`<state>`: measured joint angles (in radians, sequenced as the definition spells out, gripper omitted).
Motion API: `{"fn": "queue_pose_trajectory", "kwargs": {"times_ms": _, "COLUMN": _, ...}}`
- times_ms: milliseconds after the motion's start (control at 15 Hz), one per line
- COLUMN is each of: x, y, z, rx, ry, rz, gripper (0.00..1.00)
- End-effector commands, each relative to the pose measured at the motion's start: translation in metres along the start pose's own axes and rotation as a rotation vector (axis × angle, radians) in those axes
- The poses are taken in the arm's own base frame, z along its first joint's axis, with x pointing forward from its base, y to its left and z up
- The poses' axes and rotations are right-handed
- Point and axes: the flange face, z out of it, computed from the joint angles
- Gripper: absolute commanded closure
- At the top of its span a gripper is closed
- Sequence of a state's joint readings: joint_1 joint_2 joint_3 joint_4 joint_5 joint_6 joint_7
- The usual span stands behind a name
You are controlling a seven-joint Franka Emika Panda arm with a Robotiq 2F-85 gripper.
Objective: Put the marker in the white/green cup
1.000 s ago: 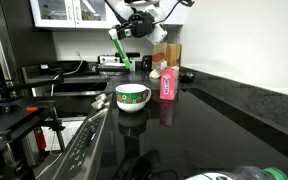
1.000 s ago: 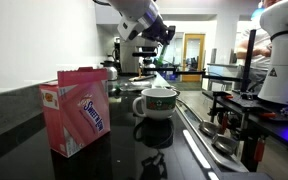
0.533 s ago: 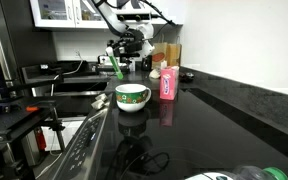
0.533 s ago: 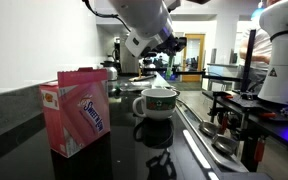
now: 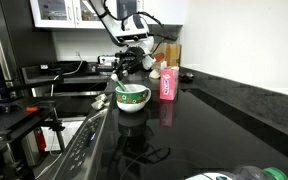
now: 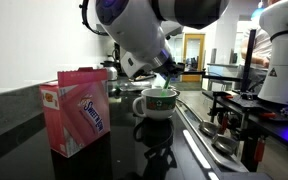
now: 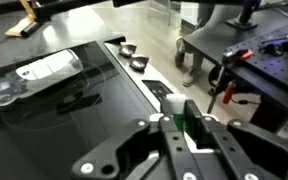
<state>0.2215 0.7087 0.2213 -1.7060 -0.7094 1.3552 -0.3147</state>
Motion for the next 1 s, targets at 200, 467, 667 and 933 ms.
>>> {"fn": "queue_pose_trajectory", "kwargs": {"times_ms": 200, "x": 0.001, "y": 0.025, "z": -0.020, "rx": 0.121, "ry": 0.128, "rz": 0.127, "gripper": 0.95}}
{"fn": "queue_pose_trajectory", "kwargs": {"times_ms": 467, "x": -0.014, "y": 0.039, "z": -0.030, "rx": 0.195, "ry": 0.251, "rz": 0.114, "gripper": 0.38}}
{"fn": "queue_pose_trajectory", "kwargs": {"times_ms": 667, "x": -0.042, "y": 0.051, "z": -0.049, "rx": 0.237, "ry": 0.409, "rz": 0.093, "gripper": 0.17}}
{"fn": "queue_pose_trajectory", "kwargs": {"times_ms": 933, "x": -0.107, "y": 0.068, "z": -0.069, "rx": 0.268, "ry": 0.627, "rz": 0.107, "gripper": 0.00}}
